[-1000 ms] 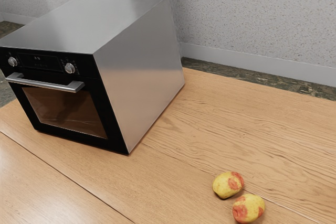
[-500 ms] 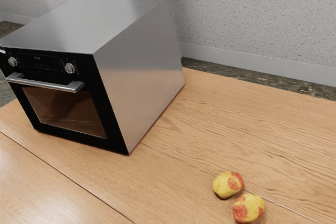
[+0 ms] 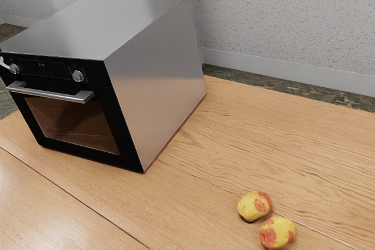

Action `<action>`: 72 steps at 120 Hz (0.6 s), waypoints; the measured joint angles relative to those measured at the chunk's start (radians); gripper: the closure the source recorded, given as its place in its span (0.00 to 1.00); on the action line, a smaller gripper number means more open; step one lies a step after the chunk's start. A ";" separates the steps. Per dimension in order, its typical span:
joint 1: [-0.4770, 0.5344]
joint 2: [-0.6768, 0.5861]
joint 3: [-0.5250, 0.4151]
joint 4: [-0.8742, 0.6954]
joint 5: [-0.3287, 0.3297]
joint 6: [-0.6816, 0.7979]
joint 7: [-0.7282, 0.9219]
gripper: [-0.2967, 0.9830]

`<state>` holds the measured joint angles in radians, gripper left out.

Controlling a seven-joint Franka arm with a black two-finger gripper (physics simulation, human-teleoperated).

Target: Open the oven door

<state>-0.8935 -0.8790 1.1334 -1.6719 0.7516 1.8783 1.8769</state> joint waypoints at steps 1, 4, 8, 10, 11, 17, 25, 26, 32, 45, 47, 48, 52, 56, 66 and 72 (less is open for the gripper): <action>0.000 0.000 0.000 0.000 0.001 0.000 -0.002 0.23; 0.000 0.000 0.003 0.000 0.003 0.001 -0.006 0.23; -0.001 0.000 0.009 0.000 0.005 0.001 -0.011 0.23; -0.002 0.000 0.011 0.000 0.006 0.001 -0.014 0.23; -0.003 0.000 0.012 0.000 0.007 0.001 -0.015 0.23; -0.007 0.000 0.022 0.001 0.008 0.002 -0.022 0.23; -0.012 0.000 0.029 0.003 0.010 0.004 -0.030 0.23; -0.012 0.000 0.029 0.003 0.010 0.004 -0.031 0.23; -0.019 0.000 0.035 0.005 0.011 0.006 -0.037 0.23; -0.029 0.000 0.041 0.008 0.012 0.008 -0.048 0.23; -0.029 0.000 0.042 0.008 0.011 0.007 -0.049 0.23; -0.029 0.000 0.042 0.008 0.011 0.007 -0.050 0.23; -0.028 0.000 0.041 0.008 0.011 0.004 -0.053 0.23; -0.028 0.000 0.038 0.007 0.010 -0.004 -0.055 0.23; -0.026 0.000 0.033 0.006 0.007 -0.026 -0.061 0.23; -0.026 0.000 0.032 0.006 0.005 -0.037 -0.064 0.23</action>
<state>-0.9192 -0.8793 1.1653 -1.6660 0.7568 1.8409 1.8125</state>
